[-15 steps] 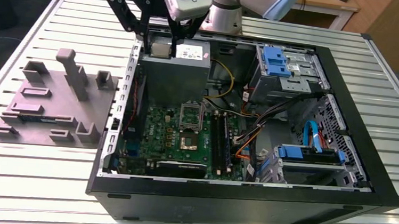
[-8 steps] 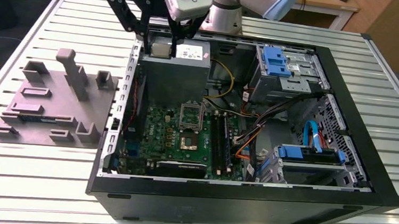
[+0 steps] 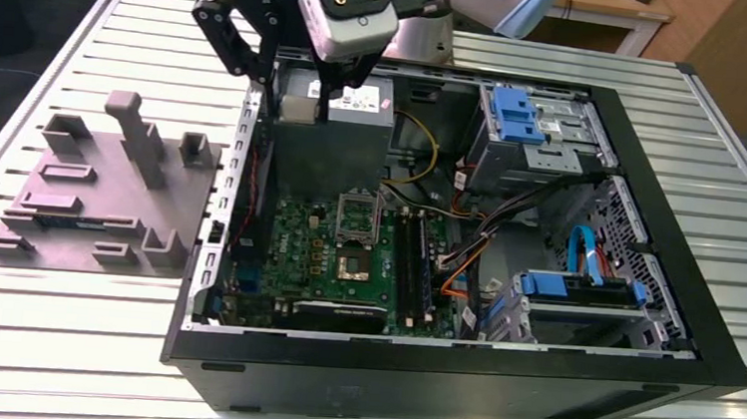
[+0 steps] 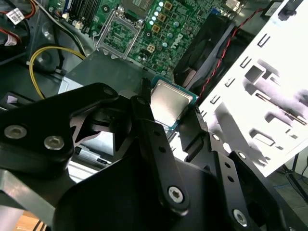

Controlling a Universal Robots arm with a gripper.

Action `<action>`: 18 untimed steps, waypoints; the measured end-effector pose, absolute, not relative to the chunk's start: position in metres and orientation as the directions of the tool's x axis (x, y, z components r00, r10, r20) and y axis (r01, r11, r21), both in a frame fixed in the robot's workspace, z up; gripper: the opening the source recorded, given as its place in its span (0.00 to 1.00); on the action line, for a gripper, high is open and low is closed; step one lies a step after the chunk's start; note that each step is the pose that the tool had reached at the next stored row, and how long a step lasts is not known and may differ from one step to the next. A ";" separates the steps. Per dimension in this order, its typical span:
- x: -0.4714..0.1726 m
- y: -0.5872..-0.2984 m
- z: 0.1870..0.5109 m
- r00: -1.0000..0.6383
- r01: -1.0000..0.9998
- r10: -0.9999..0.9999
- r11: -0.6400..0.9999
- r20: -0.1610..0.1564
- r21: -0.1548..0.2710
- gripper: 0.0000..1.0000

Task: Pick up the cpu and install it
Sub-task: 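Pick up the cpu and move it towards the insertion slot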

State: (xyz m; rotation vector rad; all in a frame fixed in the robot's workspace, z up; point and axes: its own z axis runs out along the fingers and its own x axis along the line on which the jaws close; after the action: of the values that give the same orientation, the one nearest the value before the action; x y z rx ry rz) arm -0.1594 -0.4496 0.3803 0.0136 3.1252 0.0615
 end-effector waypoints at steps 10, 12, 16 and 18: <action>-0.159 -0.460 0.380 -1.000 0.008 0.009 0.999 -0.016 0.039 0.47; -0.159 -0.462 0.380 -1.000 0.008 0.009 0.999 -0.016 0.039 0.47; -0.159 -0.466 0.380 -1.000 0.008 0.009 0.999 -0.016 0.039 0.47; -0.159 -0.468 0.380 -1.000 0.008 0.009 0.999 -0.016 0.039 0.47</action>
State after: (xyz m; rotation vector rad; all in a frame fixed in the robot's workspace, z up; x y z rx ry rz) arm -0.1594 -0.4683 0.3795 0.0136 3.1252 0.0615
